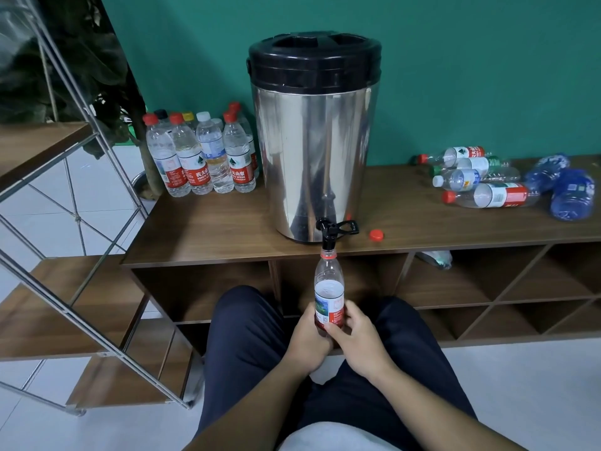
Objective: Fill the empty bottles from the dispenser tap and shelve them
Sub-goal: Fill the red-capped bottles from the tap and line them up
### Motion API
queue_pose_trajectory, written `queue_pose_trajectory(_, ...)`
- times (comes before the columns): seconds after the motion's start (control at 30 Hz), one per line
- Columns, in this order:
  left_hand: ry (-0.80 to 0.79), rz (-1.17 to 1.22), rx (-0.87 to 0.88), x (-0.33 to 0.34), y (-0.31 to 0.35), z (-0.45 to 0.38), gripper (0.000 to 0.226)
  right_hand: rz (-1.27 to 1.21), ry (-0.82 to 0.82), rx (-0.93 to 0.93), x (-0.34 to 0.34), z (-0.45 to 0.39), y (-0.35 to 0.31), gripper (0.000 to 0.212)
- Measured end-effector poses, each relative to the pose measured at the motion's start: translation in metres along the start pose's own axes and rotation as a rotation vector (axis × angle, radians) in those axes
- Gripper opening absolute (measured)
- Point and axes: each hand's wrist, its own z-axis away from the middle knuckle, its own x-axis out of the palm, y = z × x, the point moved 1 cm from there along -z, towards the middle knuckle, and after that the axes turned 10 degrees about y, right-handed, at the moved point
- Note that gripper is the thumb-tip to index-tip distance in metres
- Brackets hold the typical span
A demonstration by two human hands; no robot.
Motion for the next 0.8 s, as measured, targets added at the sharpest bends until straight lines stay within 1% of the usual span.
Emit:
queue_pose_trajectory(0.13, 0.001, 0.018, -0.011, -0.001, 0.004, 0.003, 0.061, 0.054, 0.026, -0.002, 0.004, -0.002, 0.004, 0.041)
queue_pose_trajectory(0.37, 0.016, 0.041, -0.032, -0.002, 0.011, 0.007, 0.056, 0.089, 0.042, 0.006, 0.008, -0.006, 0.009, 0.041)
queue_pose_trajectory(0.47, 0.034, 0.001, -0.013, -0.005, 0.008, 0.005, 0.056, 0.101, 0.046, 0.021, 0.012, -0.009, 0.009, 0.038)
queue_pose_trajectory(0.6, 0.051, -0.038, -0.015, -0.008, 0.004, 0.004, 0.054, 0.086, 0.053, 0.026, 0.016, -0.008, 0.007, 0.035)
queue_pose_trajectory(0.8, 0.052, 0.0, -0.019, -0.006, 0.006, 0.004, 0.046, 0.043, 0.068, 0.028, 0.014, -0.007, 0.002, 0.031)
